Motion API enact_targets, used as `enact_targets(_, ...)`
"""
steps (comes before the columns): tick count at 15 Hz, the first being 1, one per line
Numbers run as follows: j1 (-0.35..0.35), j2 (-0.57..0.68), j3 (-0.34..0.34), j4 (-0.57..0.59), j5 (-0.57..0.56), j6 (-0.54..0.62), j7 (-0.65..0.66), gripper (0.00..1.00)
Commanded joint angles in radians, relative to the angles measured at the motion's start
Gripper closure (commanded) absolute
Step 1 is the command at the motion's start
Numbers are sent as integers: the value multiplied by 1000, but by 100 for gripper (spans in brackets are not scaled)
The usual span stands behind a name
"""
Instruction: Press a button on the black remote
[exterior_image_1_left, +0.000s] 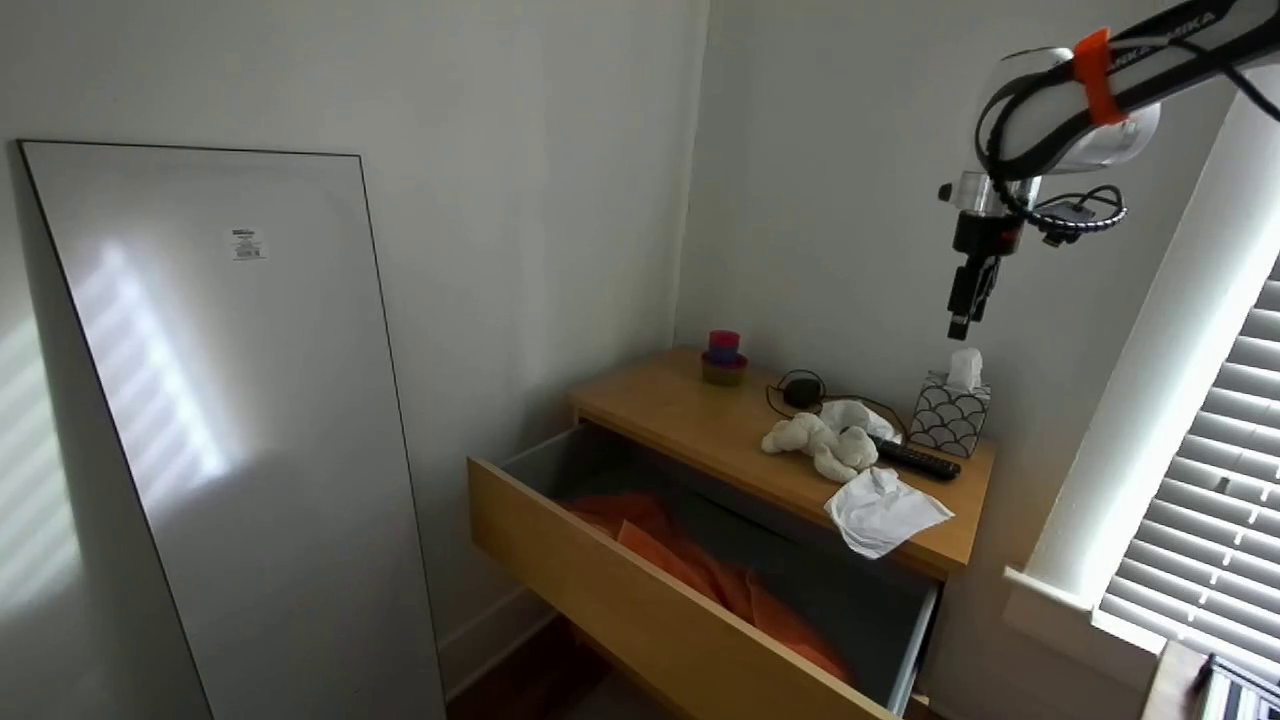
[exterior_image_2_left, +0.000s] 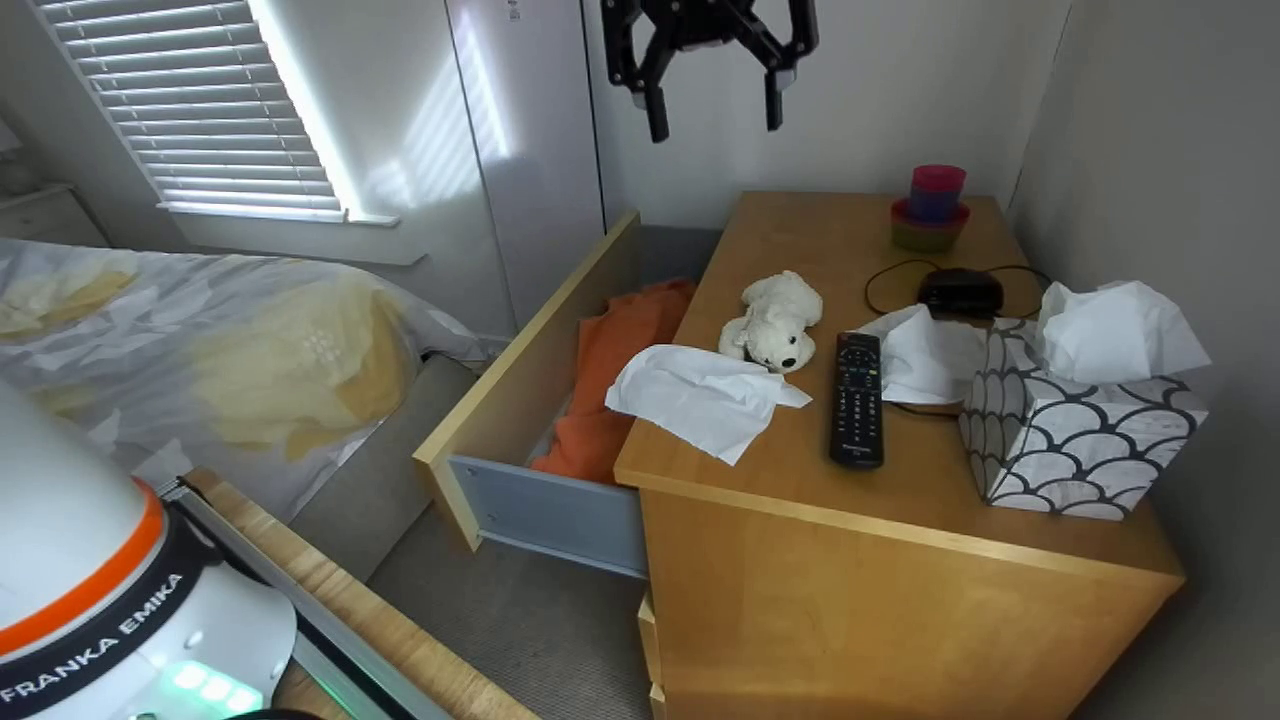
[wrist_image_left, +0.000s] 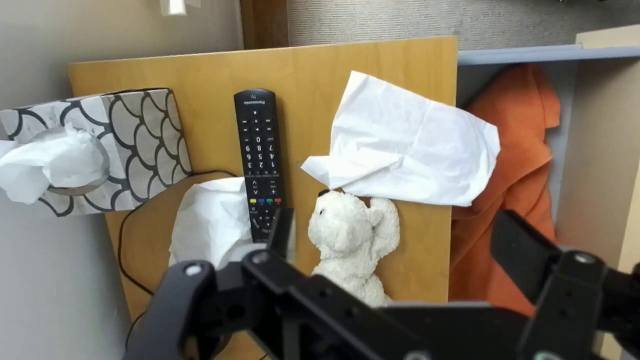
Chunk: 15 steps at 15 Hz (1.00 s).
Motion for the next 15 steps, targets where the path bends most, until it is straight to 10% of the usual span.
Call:
enact_targets(1,-14,167,-17,104,15,10,-54,2)
enact_targets(2,-20,205,-13,124,11,19,-55,26)
enact_targets(15,-114,585,35,354,-1,23,-24,100)
